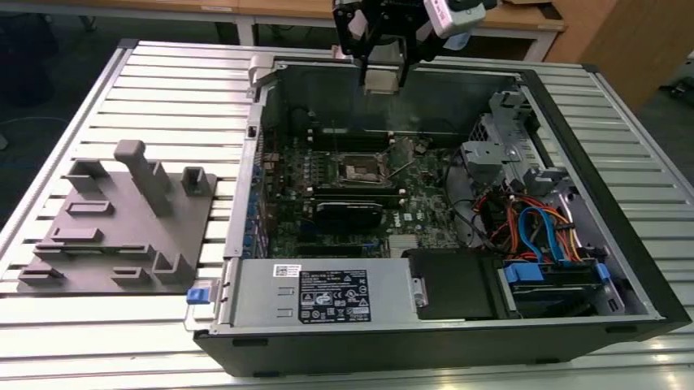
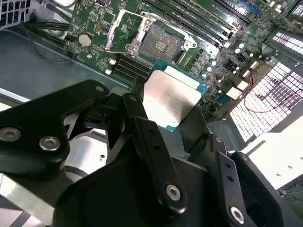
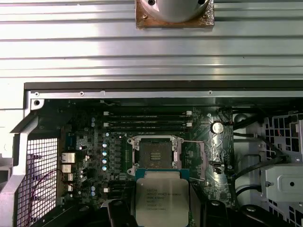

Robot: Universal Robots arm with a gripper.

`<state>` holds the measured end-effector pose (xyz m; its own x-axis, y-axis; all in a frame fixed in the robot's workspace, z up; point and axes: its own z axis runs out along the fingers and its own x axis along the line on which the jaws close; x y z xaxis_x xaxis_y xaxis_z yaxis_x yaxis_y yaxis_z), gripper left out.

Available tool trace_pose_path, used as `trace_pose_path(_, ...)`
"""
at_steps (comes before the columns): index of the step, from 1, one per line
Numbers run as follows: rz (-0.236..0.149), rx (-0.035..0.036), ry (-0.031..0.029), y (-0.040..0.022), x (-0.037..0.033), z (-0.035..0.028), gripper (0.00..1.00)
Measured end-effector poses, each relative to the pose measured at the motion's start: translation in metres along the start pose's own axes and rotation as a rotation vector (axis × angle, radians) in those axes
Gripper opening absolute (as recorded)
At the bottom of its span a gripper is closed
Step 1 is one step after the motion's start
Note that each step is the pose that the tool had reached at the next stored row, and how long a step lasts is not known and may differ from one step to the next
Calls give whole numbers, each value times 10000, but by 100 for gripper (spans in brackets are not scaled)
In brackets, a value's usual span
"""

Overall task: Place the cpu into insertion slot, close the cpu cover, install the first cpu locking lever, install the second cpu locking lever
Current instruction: 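Place the cpu into insertion slot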

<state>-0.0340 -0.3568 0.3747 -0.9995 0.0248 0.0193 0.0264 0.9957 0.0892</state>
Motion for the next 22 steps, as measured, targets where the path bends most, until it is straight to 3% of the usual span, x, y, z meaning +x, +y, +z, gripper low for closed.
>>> trace_pose_path(8, 117, -3, -11, 0, 0, 1, 54)
trace_pose_path(15, 1082, -21, -96, 0, 0, 4, 54)
trace_pose_path(22, 1105, -22, -99, 0, 0, 4, 54)
